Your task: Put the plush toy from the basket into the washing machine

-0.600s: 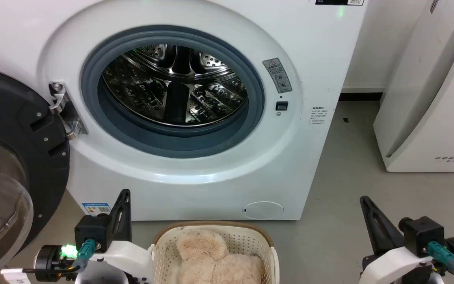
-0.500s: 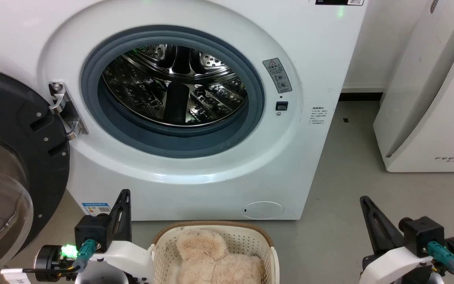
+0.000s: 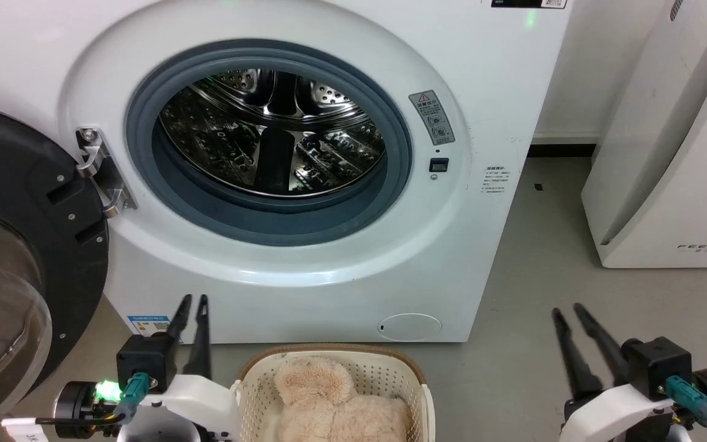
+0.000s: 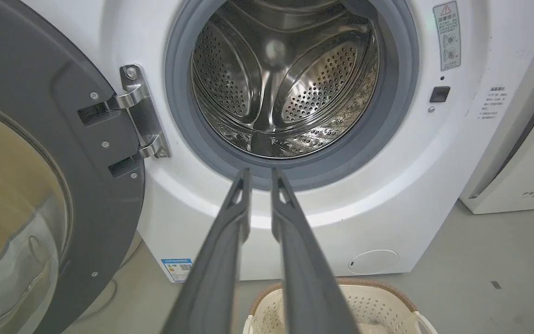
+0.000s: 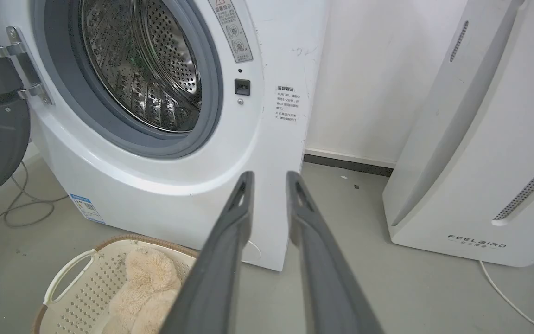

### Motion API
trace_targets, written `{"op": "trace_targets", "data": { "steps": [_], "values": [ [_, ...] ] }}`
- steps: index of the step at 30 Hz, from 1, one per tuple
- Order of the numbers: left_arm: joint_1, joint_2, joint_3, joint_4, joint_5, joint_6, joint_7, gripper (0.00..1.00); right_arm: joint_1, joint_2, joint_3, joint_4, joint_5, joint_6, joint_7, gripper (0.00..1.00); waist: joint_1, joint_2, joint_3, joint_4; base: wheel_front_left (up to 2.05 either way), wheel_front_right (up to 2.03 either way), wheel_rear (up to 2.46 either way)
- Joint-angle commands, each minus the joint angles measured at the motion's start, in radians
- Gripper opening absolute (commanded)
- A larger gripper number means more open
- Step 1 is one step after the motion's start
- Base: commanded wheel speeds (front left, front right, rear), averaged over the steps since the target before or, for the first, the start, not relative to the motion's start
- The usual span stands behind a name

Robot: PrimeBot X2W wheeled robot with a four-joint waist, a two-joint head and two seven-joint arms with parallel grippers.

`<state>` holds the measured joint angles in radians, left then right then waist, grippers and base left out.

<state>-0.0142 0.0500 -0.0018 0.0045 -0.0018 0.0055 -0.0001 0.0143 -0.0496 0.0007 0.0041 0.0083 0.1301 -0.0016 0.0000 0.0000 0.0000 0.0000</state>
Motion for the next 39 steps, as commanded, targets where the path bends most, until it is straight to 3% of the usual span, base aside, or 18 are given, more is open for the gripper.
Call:
{"op": "trace_targets", "data": {
  "steps": [1,22,39],
  "values": [
    [0.0,0.0,-0.001,0.001,-0.001,0.002,-0.002,1.0,0.0,0.0,-0.002,0.0,0.002,0.0,-0.002,1.0,0.0,0.0,0.0,0.0,0.0,0.0,0.0],
    [-0.048,0.0,-0.029,0.065,-0.016,0.018,-0.046,1.0,-0.012,0.0,-0.024,-0.02,0.058,0.0,-0.046,1.0,0.0,0.0,0.037,-0.009,0.0,0.0,0.0],
    [-0.183,0.001,-0.065,0.301,-0.028,0.001,-0.082,1.0,-0.064,0.0,-0.035,-0.04,0.109,0.0,-0.081,1.0,0.0,0.0,0.156,-0.04,0.0,0.0,0.0]
  ]
}}
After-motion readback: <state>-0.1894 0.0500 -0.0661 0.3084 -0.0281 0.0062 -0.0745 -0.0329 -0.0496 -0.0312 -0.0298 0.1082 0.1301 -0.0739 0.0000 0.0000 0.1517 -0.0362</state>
